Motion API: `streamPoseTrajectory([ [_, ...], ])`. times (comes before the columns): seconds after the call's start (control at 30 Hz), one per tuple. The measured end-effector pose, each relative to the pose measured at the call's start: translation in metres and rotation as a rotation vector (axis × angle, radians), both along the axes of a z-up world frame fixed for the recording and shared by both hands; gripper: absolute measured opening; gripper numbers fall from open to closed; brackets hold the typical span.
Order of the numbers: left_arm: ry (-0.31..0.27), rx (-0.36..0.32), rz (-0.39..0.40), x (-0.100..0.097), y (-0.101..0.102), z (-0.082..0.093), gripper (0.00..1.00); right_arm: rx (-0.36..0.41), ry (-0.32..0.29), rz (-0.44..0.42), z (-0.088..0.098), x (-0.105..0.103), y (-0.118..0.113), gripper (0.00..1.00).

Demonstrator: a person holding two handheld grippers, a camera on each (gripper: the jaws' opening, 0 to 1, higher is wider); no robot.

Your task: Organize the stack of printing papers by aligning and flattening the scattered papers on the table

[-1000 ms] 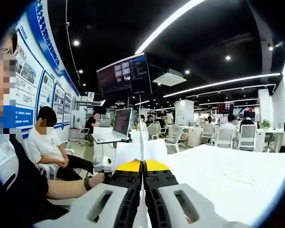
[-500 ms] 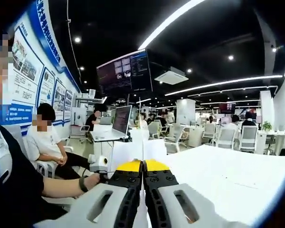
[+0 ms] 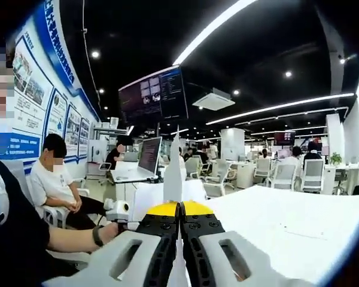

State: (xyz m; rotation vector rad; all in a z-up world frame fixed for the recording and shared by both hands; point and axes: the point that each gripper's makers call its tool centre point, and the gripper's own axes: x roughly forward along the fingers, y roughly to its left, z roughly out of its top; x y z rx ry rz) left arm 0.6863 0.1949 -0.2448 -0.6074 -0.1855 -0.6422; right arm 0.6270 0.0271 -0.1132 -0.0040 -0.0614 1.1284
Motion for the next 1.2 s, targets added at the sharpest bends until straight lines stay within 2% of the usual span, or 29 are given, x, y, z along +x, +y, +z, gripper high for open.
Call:
streamPoseTrajectory([
  [0.17,0.001,0.001,0.0,0.0,-0.001,0.0,0.08,-0.002,0.005,-0.022,-0.008,0.018,0.002,0.0],
  [0.27,0.001,0.001,-0.001,0.0,-0.001,0.0,0.08,0.019,0.033,-0.029,-0.013,0.03,0.0,0.0],
  [0.53,0.0,0.001,-0.003,0.001,0.0,0.0,0.08,0.069,0.084,-0.008,-0.015,0.044,0.0,0.0],
  [1.0,0.001,0.004,-0.007,0.002,0.0,0.0,0.08,0.097,0.114,-0.028,-0.018,0.063,0.002,0.0],
  [1.13,0.002,0.004,-0.009,0.001,-0.001,0.0,0.08,0.138,0.114,0.043,-0.016,0.055,0.008,0.0],
  [1.2,0.002,0.003,-0.012,0.001,-0.001,0.0,0.08,0.147,0.128,0.039,-0.018,0.058,0.006,0.0],
])
